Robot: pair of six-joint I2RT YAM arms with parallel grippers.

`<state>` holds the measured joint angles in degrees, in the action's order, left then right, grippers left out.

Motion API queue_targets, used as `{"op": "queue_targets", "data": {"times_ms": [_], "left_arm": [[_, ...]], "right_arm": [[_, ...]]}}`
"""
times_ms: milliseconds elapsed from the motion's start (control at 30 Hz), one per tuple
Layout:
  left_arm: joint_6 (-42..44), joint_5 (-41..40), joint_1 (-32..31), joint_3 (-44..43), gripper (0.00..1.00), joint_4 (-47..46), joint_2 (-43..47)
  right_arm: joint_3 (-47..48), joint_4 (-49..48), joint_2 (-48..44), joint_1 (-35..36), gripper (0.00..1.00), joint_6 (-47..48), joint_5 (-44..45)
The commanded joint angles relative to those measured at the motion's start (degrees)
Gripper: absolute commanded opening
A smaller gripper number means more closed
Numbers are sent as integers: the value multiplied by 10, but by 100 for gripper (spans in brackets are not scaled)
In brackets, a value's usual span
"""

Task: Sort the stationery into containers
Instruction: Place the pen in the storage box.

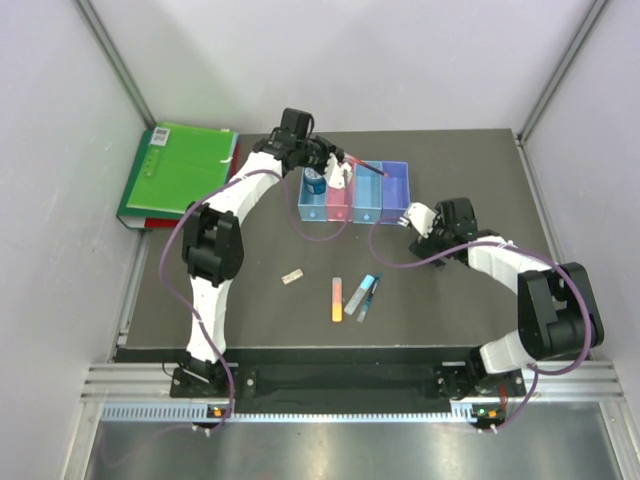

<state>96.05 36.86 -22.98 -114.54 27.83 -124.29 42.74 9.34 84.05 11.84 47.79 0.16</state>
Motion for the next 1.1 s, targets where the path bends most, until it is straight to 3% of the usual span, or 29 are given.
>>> {"op": "queue_targets", "data": {"times_ms": [0, 133, 300, 533, 1067], "left_arm": [[87, -10, -2, 10, 0, -31, -17], [192, -8, 2, 19, 0, -16, -24], [207, 12, 4, -6, 0, 0, -31], [292, 15, 6, 3, 0, -5, -35], [311, 41, 27, 8, 0, -3, -17]], "right_arm": [[3, -17, -21, -3, 100, -11, -3], [8, -18, -22, -3, 100, -17, -3], [8, -27, -23, -3, 100, -22, -3], [11, -28, -25, -4, 100, -26, -3], [30, -27, -12, -3, 100, -31, -4]]}}
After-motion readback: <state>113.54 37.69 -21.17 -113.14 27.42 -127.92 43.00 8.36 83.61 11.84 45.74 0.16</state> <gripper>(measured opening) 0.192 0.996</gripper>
